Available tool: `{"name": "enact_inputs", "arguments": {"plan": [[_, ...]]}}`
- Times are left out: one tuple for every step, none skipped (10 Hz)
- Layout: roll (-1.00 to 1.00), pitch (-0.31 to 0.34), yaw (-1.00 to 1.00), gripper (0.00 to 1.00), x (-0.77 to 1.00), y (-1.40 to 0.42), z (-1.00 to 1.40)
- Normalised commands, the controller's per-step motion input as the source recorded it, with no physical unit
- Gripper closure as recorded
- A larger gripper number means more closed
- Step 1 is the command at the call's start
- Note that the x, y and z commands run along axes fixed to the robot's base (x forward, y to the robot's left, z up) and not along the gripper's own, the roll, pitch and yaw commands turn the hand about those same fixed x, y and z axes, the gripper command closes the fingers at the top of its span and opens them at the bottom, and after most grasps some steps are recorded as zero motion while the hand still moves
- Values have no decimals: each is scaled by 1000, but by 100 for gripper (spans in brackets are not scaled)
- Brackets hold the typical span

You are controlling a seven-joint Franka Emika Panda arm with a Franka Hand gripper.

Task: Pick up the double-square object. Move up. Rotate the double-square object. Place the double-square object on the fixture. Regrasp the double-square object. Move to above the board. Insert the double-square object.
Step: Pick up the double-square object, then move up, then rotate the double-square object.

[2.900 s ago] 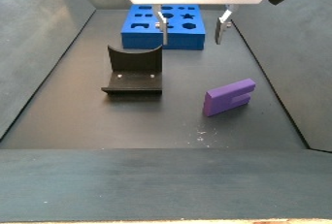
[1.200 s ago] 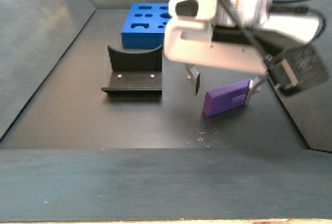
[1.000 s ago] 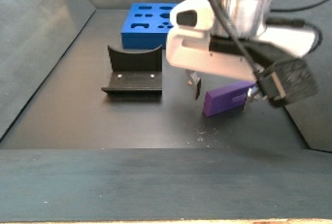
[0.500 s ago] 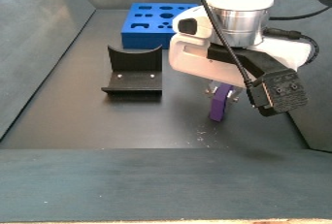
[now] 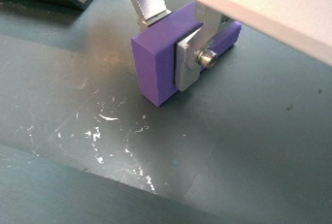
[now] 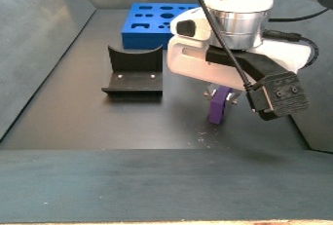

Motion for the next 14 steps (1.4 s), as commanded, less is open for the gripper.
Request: {"name": "enact_inputs", "arguments": {"plan": [[0, 0, 0, 100, 0, 0, 0], [0, 0, 0, 100, 0, 0, 0], [0, 0, 0, 100, 0, 0, 0], [0, 0, 0, 100, 0, 0, 964], [-10, 18, -10, 100, -45, -40, 944], [-4, 35, -15, 100, -80, -43, 821], [11, 38, -16, 100, -57, -24, 703], [28, 50, -18, 100, -39, -8, 523], [36, 55, -19, 100, -34, -4, 429], [48, 54, -21, 100, -34, -1, 285], [0, 0, 0, 100, -309, -778, 0], [18, -21, 17, 100, -268, -722, -92], [44, -52, 28, 100, -188, -563, -54], [76, -67, 27, 100, -94, -325, -43]]}}
